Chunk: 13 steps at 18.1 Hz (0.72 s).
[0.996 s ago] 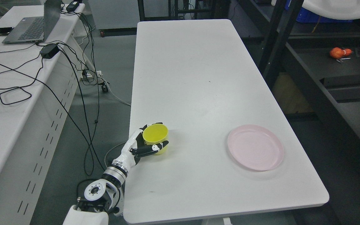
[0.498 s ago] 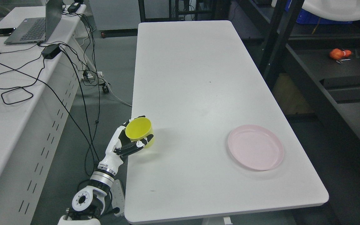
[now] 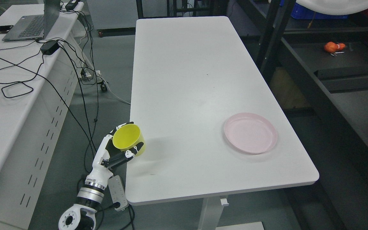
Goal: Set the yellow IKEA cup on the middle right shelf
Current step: 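Lift the yellow cup with the left hand while turning toward the shelves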
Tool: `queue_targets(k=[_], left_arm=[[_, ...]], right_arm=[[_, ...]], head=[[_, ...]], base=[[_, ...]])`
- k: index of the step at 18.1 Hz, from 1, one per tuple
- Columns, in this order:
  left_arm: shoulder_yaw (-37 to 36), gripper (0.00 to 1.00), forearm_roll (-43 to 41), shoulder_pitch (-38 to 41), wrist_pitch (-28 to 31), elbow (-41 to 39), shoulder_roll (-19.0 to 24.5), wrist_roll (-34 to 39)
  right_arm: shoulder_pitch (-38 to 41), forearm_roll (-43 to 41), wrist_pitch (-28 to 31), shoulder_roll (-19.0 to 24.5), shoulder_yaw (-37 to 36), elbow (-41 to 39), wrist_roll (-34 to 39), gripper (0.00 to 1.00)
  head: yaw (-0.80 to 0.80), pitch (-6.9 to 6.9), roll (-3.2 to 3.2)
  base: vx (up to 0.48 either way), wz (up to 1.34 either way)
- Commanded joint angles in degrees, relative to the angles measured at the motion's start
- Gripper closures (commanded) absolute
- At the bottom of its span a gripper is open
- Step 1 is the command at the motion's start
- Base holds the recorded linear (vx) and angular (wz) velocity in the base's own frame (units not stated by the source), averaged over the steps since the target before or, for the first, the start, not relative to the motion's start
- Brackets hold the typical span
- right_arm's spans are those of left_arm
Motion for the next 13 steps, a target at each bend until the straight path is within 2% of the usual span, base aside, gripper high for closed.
queue_targets(k=[1, 13], left_arm=[[2.2, 0.99, 0.1, 3.2, 0.0, -8.0, 1.0, 0.0], [0.6, 0.99, 0.3, 4.2, 0.0, -8.2, 1.0, 0.0]], right_arm=[[0.8, -1.4, 0.0, -1.0, 1.0, 0.0, 0.0, 0.01], [0.8, -1.4, 0.0, -1.0, 1.0, 0.0, 0.0, 0.01]], head=[[0.0, 0.0, 0.0], [0.0, 0.0, 0.0]], base=[[-0.181, -0.19], [-0.208, -0.23]])
